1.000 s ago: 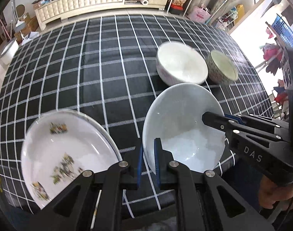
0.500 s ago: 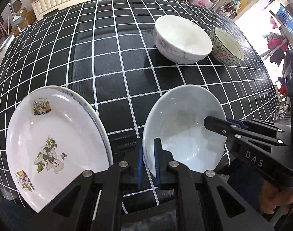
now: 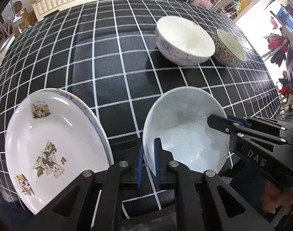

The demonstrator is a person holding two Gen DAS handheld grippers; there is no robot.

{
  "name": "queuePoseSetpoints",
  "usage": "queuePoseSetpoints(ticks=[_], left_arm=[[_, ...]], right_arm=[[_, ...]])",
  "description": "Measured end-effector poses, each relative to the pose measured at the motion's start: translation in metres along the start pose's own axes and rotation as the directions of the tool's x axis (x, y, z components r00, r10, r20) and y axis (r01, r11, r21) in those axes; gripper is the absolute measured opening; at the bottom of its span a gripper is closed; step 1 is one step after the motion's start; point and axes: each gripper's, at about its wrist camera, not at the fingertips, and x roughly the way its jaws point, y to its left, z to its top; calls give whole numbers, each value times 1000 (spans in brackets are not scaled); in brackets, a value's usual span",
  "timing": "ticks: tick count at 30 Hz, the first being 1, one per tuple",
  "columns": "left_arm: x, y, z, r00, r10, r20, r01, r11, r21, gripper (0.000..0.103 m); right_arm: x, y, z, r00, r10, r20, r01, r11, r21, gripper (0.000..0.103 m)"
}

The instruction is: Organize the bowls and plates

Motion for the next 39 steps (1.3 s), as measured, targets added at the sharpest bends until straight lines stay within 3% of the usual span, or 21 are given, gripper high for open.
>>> queuePoseSetpoints(ticks=[5,7,11,12,19,24,32,39], left_arm=[[-16,1,1,998,8,58,-9,1000,15,10],[-24,2,2,996,14,85,-16,1000,19,19],[-42,0,2,989,30,143,-35,999,35,23],[-45,0,2,987,37,156,-44,998,39,29],[-84,-10,2,955,61,291,-89,992,85,50],[-112,-18,10,932,44,360,-90,990,112,65],[-133,-26,30,907,10,421,-74,988,138,74],[-129,-30,57,919,13,395,-75,987,142,77]], right_arm=[[-24,-5,-3,995,-42,93,42,999,4,46],[-38,-6,-4,989,-60,134,60,998,0,52],[-63,-3,-5,973,-87,212,94,995,-24,66],[-68,-2,-5,971,-88,224,96,995,-28,68],[-98,1,0,953,-91,288,106,994,-37,73],[-123,-1,6,931,-95,352,113,993,-31,89],[-137,-6,26,920,-94,380,118,992,-38,94],[-133,-12,54,924,-84,373,110,993,-48,95]])
